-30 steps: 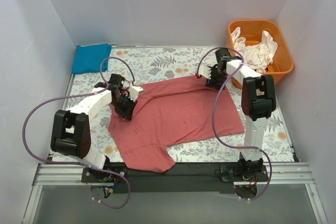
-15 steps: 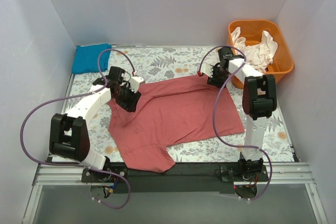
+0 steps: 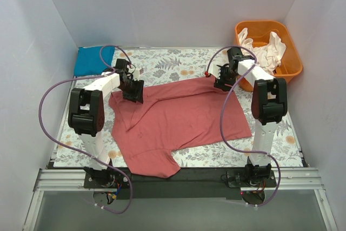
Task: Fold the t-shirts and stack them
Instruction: Fold the tshirt
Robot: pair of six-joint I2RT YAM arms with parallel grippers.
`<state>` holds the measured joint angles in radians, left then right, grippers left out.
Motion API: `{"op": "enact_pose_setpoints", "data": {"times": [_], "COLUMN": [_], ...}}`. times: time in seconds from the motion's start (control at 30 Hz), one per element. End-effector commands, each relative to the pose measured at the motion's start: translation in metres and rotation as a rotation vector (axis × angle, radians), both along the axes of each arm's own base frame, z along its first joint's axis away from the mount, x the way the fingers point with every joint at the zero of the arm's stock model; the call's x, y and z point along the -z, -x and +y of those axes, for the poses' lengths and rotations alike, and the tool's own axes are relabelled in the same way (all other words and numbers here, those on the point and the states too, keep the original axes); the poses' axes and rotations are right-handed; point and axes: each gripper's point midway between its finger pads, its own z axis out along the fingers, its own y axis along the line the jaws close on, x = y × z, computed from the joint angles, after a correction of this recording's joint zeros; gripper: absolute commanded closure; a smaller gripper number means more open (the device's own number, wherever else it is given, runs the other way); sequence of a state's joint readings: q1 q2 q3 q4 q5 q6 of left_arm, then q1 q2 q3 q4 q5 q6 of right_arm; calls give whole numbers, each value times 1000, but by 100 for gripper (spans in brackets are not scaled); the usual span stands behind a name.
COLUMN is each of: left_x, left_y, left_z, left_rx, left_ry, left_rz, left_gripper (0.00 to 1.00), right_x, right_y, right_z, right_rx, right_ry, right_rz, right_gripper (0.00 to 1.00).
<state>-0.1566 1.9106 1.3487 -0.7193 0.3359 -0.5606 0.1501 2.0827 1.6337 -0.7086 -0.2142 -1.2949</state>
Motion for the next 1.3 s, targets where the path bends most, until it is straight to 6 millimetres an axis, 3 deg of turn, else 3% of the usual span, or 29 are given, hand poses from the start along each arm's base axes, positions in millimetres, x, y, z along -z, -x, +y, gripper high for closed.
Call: {"op": "enact_pose_setpoints", "data": {"times": [0.0, 0.4, 0.6, 0.83, 1.0, 1.13, 1.27], "left_x": [-20, -2, 4, -6, -22, -43, -37], "left_y": [-15, -21, -16, -17, -18, 1, 33], "left_z": [-9, -2, -13, -21, -28, -47, -66], "left_rx": [-27, -28, 16, 38, 54, 152, 267], "left_ry": [41, -6, 11, 41, 76, 142, 152], "left_rz": [-49, -50, -36, -66, -91, -107, -71], "left_gripper": [56, 58, 59, 72, 99, 100, 100], "right_x": [2, 20, 25, 29, 31, 32, 34], "right_y": [8, 12, 19, 18, 15, 10, -3], "right_z": [2, 0, -2, -7, -9, -15, -20], "right_rx": [-19, -24, -34, -35, -35, -19, 30], "right_ry": [-18, -2, 15, 43, 54, 79, 89], "right_rz": [29, 70, 95, 96, 96, 89, 81], "right_gripper": [24, 25, 23, 24, 29, 33, 37]}}
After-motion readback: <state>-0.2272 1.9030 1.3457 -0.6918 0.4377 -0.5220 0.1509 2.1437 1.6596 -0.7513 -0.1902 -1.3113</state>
